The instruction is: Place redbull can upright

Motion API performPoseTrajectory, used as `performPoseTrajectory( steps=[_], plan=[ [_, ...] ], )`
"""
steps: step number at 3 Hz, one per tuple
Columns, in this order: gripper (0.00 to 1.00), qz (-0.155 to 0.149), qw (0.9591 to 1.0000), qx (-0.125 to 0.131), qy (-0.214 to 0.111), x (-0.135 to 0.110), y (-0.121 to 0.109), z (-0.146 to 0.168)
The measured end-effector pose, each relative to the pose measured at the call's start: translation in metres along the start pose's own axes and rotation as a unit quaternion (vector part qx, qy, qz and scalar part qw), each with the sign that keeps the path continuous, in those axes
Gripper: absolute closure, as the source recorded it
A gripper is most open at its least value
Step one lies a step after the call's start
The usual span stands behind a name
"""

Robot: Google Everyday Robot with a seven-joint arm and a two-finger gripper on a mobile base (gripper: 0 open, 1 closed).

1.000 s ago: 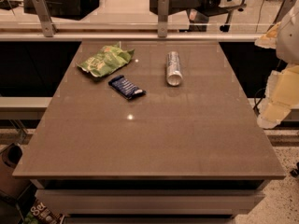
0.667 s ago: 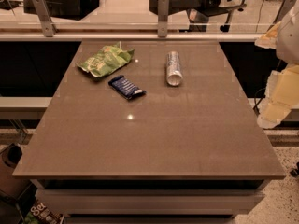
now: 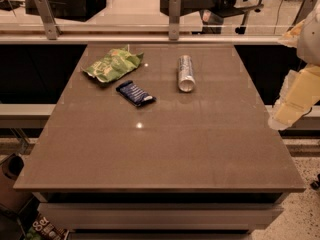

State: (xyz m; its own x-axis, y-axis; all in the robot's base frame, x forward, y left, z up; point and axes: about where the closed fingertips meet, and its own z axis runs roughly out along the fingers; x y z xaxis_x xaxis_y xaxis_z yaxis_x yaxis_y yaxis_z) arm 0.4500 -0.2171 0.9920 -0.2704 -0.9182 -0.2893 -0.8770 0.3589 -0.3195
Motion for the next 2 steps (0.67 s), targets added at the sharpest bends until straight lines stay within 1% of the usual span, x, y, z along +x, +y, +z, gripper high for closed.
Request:
performPoseTrajectory(
  steps=[1, 2],
  plan=[
    [0.00, 0.058, 0.9979, -0.001, -0.027, 0.003, -0.011, 0.006],
    [0.00, 0.135, 0.9890, -0.002, -0.061, 0.003, -0.026, 0.011]
  ],
)
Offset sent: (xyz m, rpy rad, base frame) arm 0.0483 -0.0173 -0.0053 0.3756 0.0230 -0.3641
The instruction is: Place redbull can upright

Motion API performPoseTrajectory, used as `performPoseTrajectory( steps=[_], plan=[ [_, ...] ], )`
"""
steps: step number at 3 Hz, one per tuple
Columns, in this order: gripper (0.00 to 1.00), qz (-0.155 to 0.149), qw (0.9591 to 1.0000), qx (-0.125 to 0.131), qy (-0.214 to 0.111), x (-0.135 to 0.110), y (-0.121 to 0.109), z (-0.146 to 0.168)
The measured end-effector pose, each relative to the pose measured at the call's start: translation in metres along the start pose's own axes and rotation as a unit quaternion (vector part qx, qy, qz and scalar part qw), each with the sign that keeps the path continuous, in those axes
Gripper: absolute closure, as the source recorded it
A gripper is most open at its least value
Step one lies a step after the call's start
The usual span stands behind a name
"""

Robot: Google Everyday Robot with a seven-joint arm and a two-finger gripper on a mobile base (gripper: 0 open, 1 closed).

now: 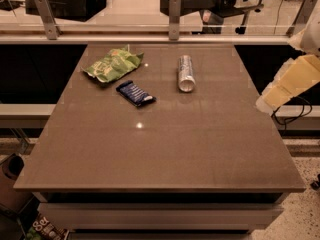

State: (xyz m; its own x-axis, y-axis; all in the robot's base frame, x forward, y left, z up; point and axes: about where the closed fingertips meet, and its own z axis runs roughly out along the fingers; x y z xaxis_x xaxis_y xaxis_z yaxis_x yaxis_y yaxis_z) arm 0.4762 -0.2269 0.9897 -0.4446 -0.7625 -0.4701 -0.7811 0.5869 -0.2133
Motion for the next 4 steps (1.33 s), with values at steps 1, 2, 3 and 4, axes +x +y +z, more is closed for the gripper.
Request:
performPoseTrajectory(
  steps=[1, 2, 3, 4],
  plan=[
    [0.00, 0.074, 0.9972, 0.004, -0.010, -0.005, -0.012, 0.004],
    [0.00, 0.141, 0.9900, 0.013, 0.006, -0.014, -0.022, 0.009],
    [0.00, 0.193, 0.9804, 0.025, 0.034, -0.027, -0.032, 0.020],
    [0.00, 0.253, 0.9657, 0.046, 0.037, -0.043, -0.045, 0.033]
  ],
)
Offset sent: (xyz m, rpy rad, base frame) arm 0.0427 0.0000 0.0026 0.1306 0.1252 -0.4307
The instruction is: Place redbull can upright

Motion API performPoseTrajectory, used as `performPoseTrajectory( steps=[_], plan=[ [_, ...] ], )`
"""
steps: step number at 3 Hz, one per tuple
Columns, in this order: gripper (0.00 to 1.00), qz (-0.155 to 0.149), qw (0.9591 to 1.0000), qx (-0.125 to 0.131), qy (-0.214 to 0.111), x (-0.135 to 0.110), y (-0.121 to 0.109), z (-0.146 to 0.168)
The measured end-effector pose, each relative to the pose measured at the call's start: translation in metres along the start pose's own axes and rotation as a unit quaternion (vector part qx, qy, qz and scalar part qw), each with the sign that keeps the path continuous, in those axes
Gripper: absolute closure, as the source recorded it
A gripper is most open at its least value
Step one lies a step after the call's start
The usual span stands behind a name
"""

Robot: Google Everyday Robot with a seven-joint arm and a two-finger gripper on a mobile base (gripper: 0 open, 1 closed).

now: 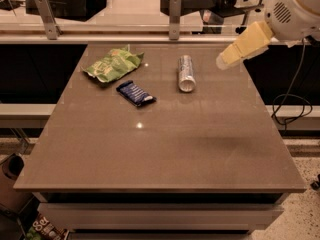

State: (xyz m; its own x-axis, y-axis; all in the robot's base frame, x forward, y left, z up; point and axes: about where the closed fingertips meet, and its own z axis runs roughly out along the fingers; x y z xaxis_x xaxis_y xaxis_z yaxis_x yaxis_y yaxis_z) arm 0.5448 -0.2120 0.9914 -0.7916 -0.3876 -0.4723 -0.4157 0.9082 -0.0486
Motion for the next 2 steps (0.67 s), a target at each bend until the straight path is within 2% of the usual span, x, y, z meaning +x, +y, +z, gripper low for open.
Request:
performPoseTrajectory(
  steps=[1, 2],
  plan=[
    [0.00, 0.052, 0.9986, 0.010, -0.006, -0.016, 0.003, 0.010],
    [0.00, 0.078, 0.9969, 0.005, -0.008, -0.034, 0.010, 0.027]
  ],
)
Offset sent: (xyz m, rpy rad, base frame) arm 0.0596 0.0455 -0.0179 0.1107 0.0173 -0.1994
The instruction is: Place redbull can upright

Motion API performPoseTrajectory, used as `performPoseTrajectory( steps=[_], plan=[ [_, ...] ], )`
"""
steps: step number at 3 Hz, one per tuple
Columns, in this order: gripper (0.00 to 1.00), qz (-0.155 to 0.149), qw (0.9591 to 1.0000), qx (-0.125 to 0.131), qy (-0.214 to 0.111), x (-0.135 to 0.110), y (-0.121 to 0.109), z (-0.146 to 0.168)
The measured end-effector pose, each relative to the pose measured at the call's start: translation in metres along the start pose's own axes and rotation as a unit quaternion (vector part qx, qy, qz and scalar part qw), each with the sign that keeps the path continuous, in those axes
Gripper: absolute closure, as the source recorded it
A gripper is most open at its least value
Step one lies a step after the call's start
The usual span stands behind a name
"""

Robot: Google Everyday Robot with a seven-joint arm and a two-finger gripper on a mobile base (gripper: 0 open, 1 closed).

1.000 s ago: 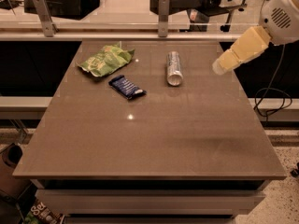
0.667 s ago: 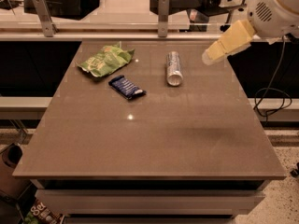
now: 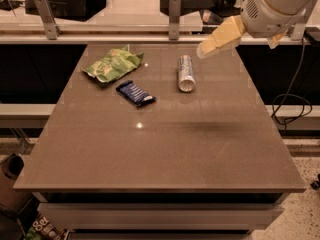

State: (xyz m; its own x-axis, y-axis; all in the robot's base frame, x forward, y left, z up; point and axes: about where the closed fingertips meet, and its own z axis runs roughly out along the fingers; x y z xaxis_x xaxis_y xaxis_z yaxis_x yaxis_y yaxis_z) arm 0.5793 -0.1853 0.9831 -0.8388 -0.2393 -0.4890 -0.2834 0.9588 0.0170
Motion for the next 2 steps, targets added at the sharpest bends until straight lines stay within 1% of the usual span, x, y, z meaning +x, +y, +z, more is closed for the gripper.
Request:
performPoseTrajectory(
  steps=[1, 2],
  plan=[
    [0.00, 0.021, 0.9994, -0.028, -0.001, -0.0319, 0.0066, 0.0466],
    [0.00, 0.021, 0.9994, -0.028, -0.001, -0.0319, 0.0067, 0.0466]
  ],
)
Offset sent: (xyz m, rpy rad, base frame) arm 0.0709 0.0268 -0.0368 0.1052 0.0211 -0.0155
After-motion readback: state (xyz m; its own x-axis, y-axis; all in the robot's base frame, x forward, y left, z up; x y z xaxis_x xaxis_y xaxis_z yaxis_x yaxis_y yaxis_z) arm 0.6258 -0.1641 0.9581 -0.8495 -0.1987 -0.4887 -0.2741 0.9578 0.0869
